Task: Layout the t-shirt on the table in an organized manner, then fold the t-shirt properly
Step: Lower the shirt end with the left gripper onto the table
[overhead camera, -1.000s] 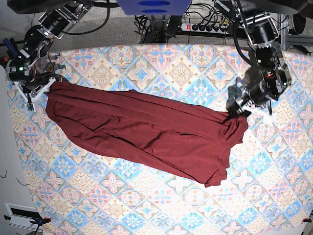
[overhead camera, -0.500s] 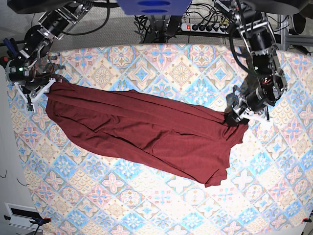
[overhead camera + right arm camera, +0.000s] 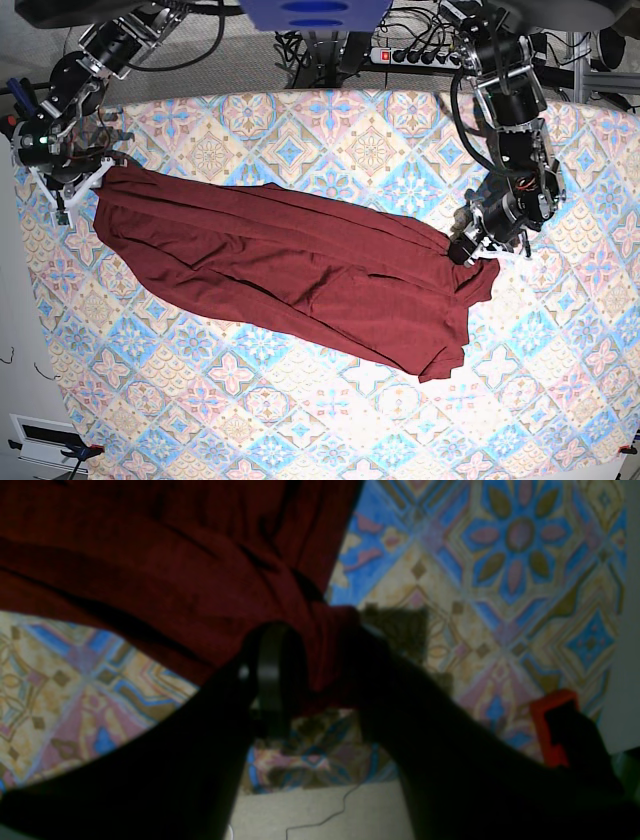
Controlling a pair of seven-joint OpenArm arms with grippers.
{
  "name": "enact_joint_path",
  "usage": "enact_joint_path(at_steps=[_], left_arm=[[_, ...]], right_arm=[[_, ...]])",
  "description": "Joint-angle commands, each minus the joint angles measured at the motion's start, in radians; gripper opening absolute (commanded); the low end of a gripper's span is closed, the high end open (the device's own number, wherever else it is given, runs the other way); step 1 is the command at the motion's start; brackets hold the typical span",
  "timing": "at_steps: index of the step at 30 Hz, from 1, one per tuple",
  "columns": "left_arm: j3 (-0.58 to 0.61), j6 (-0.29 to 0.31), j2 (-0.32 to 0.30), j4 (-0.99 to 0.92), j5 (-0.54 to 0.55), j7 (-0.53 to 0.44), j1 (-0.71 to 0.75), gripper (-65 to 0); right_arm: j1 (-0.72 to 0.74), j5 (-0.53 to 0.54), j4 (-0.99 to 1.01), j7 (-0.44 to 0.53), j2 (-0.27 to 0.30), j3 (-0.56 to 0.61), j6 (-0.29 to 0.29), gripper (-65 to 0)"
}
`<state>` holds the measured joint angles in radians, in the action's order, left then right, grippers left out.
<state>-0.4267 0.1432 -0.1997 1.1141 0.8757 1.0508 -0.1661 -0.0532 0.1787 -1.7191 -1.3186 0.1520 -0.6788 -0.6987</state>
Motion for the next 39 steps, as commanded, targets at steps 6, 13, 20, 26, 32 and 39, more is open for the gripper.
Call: enact_joint_path(at_steps=[6,13,20,26,32,39], left_arm=[[-0.001,0.006,-0.016,0.017,0.023,-0.002,-0.02,-65.0],[-0.001,0.006,-0.016,0.019,0.023,-0.002,-0.017,-65.0],[-0.002,0.006,-0.016,0.019,0.023,-0.002,-0.016,-65.0],[-0.002,0.006,-0.016,0.019,0.023,-0.002,-0.017,-65.0],[-0.002,0.006,-0.036,0.019,0.023,-0.002,-0.017,-65.0],[-0.004,0.006,-0.043,0.019,0.023,-0.002,-0.017,-65.0]], right_arm=[[-0.037,0.008,-0.104,0.011,0.018,-0.002,0.001,-31.2],[-0.037,0.009,-0.101,0.011,0.018,-0.002,0.001,-6.9],[-0.058,0.009,-0.095,0.011,0.011,-0.005,0.001,-6.0],[-0.056,0.022,-0.005,0.012,-0.01,-0.005,0.001,-6.0],[-0.058,0.163,0.089,0.017,-0.009,-0.057,0.001,-6.1],[-0.05,0.256,0.193,0.018,-0.009,-0.14,0.001,-6.1]])
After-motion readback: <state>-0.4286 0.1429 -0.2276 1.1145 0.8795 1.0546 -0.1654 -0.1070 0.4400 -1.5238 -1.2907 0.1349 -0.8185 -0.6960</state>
